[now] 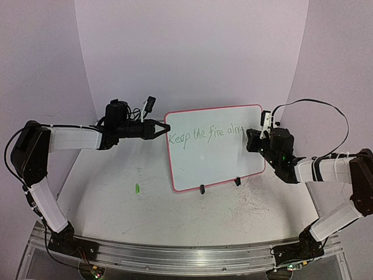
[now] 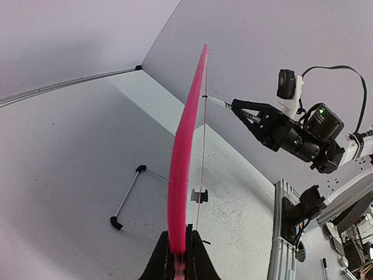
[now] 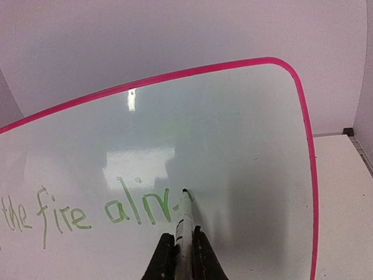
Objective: Write a sentence on the whiteboard
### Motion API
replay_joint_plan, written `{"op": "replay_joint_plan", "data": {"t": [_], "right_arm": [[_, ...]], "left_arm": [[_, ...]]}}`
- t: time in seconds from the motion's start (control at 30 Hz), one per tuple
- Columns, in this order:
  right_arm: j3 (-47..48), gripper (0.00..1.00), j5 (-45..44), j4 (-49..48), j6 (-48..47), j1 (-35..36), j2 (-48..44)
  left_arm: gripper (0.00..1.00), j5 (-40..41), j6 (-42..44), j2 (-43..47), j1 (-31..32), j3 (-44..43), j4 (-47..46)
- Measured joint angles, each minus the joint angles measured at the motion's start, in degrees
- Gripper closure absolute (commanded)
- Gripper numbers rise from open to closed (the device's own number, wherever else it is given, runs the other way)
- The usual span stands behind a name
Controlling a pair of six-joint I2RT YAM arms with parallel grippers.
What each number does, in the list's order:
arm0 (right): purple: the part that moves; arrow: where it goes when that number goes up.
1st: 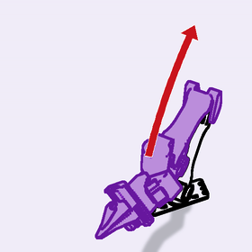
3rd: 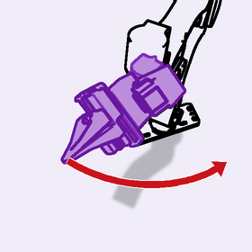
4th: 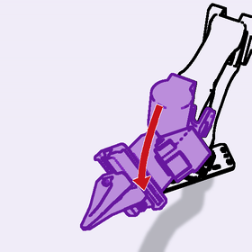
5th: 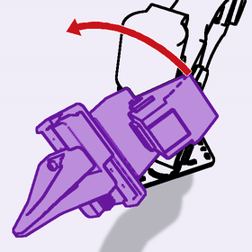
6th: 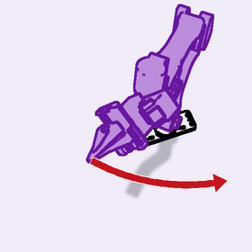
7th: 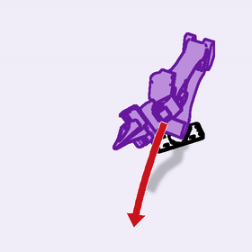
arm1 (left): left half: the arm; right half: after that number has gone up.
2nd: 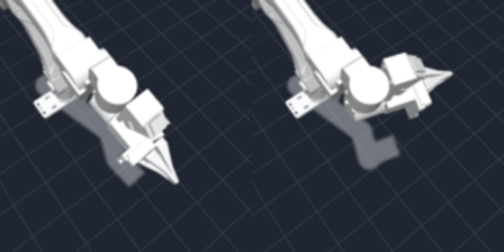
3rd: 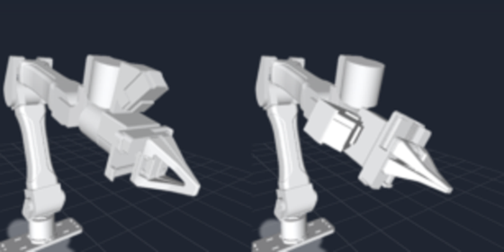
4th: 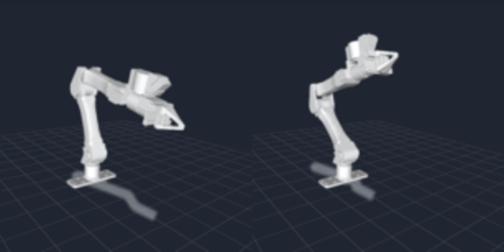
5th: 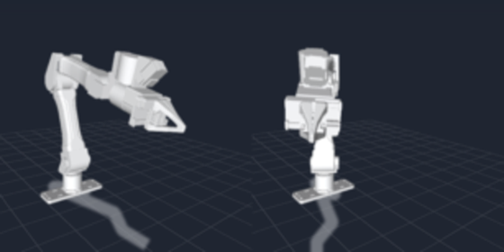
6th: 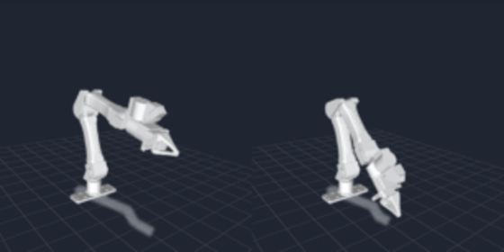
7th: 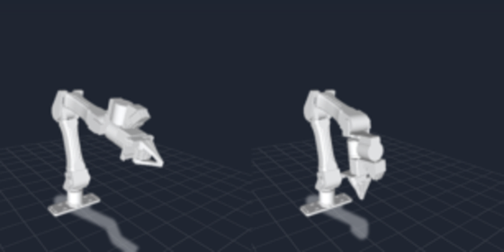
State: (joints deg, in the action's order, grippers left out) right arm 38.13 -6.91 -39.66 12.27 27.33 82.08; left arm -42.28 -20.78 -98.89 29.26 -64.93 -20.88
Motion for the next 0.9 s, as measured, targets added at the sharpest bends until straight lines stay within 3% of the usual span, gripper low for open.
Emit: {"op": "replay_joint_plan", "data": {"t": [0.9], "right_arm": [[-3.91, 1.0, 0.59, 0.25, 2.1, 0.09, -1.25]], "left_arm": [[1.0, 0.5, 0.02, 0.61, 0.33, 0.0, 0.94]]}}
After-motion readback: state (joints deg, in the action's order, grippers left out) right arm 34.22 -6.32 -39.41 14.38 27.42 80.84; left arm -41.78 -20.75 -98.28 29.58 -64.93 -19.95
